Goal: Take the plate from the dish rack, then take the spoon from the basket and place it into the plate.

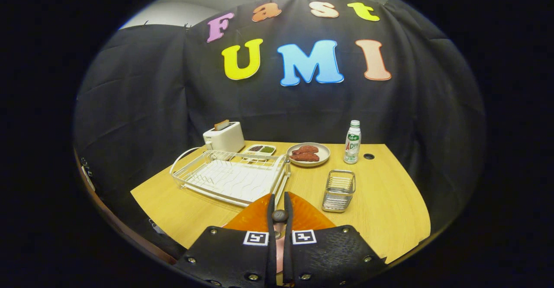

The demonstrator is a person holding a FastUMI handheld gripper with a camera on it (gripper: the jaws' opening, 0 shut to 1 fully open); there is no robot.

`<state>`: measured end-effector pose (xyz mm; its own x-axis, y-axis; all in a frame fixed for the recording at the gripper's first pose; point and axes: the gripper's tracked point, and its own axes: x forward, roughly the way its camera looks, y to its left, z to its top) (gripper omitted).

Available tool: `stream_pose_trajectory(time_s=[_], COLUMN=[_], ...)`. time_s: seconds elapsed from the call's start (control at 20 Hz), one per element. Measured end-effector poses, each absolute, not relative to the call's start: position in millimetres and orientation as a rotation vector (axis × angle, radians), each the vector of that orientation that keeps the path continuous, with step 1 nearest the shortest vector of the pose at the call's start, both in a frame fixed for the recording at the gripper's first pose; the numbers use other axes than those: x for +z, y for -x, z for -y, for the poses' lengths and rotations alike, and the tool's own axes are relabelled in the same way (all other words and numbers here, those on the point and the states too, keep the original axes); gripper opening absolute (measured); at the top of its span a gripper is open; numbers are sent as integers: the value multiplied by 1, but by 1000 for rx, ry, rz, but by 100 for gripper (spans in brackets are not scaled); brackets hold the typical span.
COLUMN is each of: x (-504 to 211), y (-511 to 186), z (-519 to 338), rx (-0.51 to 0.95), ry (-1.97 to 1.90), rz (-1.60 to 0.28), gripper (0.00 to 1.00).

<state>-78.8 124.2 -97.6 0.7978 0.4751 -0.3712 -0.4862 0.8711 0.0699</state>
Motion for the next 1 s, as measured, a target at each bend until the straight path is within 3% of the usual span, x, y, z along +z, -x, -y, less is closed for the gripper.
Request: stream_pose_trajectory(time_s=[0.45,0.7,0.8,0.85,1.0], x=[-135,-150,-151,-149,-132], y=[91,96,95,91,87], z=[-198,-215,-212,-205,-190], rx=[711,749,731,707,684], ry=[61,64,61,69,76], rz=[-464,-499,-511,-503,-474], gripper=[5,7,17,26,34])
